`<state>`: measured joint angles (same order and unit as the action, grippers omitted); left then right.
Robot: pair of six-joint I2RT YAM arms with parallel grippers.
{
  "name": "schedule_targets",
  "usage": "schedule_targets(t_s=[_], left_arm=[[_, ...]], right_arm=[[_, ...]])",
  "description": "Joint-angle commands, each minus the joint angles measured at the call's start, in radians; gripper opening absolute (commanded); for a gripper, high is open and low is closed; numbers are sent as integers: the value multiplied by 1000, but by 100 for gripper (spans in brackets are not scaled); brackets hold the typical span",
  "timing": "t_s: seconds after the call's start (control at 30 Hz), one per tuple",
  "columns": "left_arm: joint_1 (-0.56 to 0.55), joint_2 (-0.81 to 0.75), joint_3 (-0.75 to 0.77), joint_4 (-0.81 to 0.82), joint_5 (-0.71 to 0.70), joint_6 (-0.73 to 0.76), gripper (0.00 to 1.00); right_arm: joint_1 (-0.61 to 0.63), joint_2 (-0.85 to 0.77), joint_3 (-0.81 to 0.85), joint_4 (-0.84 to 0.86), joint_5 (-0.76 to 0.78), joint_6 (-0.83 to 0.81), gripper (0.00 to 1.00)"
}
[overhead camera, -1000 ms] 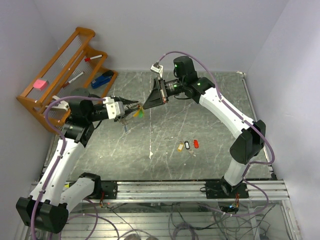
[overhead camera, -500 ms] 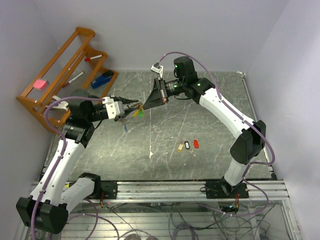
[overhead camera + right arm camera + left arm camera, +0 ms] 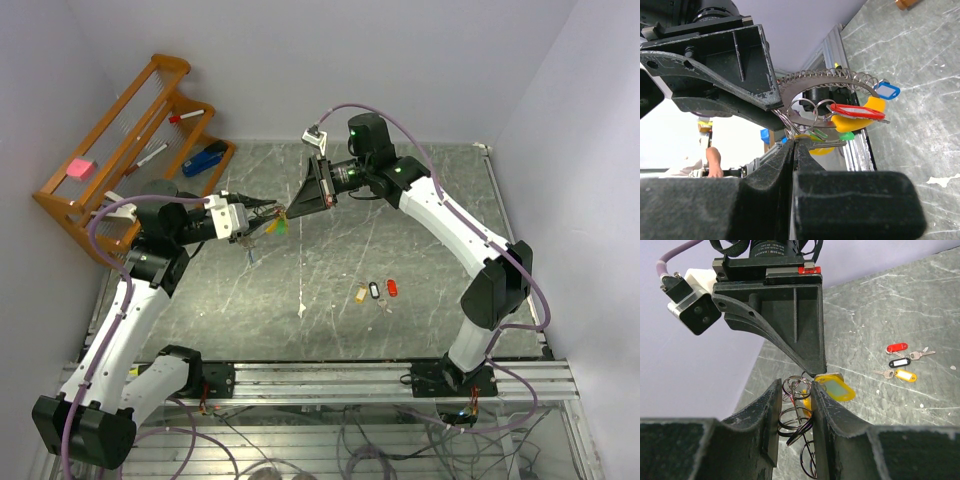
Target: Put the keys on the keyring
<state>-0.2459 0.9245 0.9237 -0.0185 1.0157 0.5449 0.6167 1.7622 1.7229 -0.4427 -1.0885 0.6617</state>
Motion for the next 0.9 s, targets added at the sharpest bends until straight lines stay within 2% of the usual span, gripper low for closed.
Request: schedule_targets(t_s=[0.0,0.47,0.87], left_arm=[[-5,-20,7,81,-14,10,7],[-7,-17,-9,87,-23,9,7],[-6,-22,-17,132,-25,-22,7]], right_arm=[[-3,-31,-16,1,-16,3,0],[-11,-40,-9,-31,-19,-18,0],[-12,-51,-65,79,-36,57,0]])
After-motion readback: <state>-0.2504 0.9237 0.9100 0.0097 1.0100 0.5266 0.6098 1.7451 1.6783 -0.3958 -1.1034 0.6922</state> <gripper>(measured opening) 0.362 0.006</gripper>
